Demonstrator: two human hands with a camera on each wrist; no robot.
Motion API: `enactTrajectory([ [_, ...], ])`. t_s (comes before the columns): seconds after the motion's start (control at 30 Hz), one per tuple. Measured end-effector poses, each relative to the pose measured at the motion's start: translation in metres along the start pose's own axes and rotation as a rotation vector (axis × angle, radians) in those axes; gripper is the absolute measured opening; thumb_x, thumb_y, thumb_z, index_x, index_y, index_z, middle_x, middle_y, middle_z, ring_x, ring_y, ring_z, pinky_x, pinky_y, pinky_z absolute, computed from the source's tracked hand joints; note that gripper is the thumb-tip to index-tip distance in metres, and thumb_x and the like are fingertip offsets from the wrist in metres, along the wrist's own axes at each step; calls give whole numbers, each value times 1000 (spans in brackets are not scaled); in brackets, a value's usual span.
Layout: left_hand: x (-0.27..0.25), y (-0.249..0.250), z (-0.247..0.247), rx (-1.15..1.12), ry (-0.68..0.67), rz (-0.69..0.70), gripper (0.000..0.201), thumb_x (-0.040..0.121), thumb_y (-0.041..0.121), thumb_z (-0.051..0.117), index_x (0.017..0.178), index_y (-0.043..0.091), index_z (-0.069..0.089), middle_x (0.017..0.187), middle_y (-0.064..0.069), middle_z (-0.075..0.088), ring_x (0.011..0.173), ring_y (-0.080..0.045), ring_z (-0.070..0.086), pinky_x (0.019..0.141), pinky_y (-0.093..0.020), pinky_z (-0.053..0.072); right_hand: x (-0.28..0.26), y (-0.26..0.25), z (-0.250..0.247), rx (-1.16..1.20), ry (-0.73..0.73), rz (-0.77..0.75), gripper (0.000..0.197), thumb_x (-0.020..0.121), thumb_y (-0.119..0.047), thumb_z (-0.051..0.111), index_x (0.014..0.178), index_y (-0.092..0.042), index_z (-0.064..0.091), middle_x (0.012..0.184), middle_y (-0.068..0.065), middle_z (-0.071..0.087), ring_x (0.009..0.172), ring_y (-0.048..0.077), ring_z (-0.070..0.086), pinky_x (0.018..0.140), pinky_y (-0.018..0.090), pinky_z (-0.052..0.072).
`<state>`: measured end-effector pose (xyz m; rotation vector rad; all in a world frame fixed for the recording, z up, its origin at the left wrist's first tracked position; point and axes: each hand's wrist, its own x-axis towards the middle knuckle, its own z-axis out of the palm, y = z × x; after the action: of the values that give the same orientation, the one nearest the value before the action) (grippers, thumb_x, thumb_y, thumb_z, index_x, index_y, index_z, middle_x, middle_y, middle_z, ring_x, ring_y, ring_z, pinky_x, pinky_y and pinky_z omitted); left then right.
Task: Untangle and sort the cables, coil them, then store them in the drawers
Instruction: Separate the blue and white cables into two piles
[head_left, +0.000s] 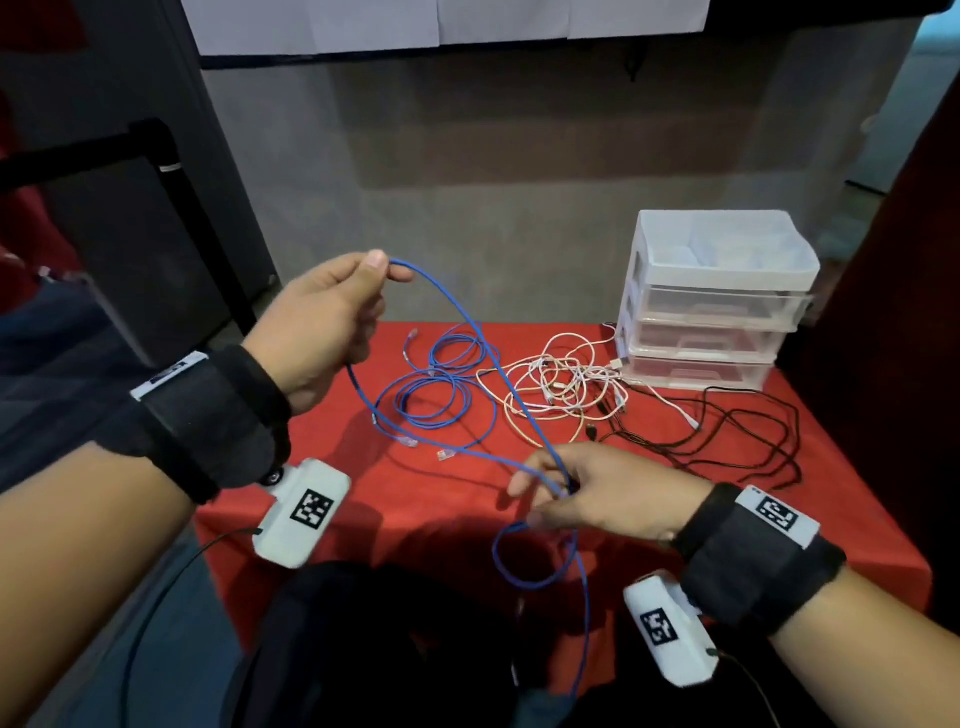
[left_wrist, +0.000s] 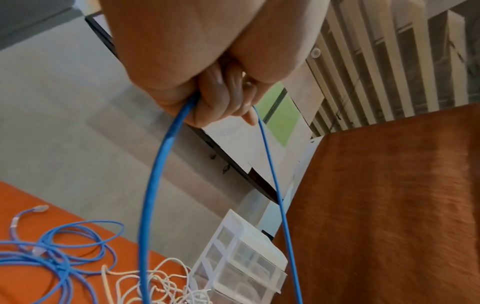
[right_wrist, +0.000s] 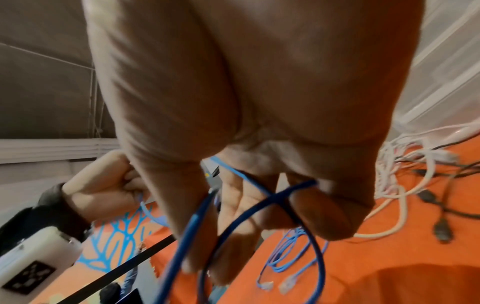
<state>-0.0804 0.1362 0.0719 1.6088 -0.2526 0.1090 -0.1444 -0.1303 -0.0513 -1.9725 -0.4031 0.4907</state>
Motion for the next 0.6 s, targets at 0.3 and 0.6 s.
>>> enactTrajectory([
  [0.3,20,-48,-36,-126,371,-138,31,109,38,38,91,23,58,59,9,32,40,-3,24,37,-16,26,-30,29,-24,50,452,88,15,102,-21,61,102,-15,75,92,22,73,53,27,56,42,28,47],
  [0.6,14,-90,15,714,317,285,25,92,30,58,112,18,67,111,-5,62,110,-19,56,102,-25,41,-17,1,-42,194,537,83,32,105,-29,55,96,-1,68,85,26,72,63,33,47,35,23,36],
])
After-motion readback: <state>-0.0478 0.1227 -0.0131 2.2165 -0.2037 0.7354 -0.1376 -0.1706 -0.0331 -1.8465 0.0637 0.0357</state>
